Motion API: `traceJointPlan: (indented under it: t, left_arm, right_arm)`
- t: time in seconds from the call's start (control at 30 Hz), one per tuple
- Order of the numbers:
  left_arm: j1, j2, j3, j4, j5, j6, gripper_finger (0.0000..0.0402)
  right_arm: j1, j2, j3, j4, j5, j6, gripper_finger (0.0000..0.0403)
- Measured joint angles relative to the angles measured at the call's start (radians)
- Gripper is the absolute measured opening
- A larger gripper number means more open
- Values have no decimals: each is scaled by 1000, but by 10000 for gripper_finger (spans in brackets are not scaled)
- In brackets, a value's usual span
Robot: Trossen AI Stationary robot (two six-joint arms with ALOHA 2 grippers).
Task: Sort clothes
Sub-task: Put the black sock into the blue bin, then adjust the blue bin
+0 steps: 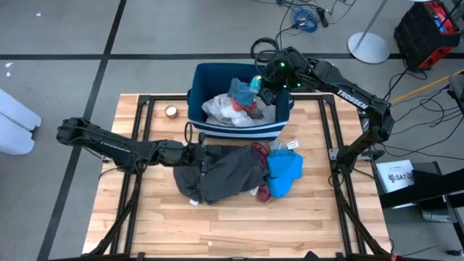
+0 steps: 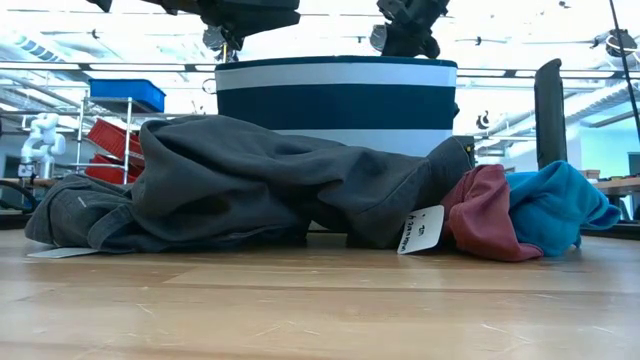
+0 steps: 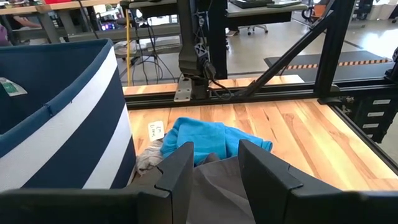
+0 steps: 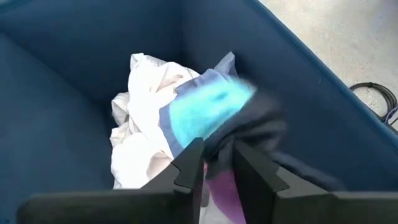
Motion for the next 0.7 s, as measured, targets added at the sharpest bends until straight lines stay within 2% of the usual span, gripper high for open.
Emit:
traceJointPlan:
  t: [0.27, 0.43, 0.57, 0.7]
  left_arm:
    - [0, 0, 0, 0, 0, 0, 137]
    - [0, 0, 0, 0, 0, 0, 137]
    - [0, 0, 0, -1, 0, 0, 137]
    - [0, 0, 0, -30, 0, 0, 137]
  right_arm:
    - [0, 0, 0, -3, 0, -2, 112]
    - [26, 0, 0, -64, -2, 0, 121]
    - [105, 0, -2, -139, -8, 2, 120]
    - [231, -1, -35, -149, -8, 42, 119]
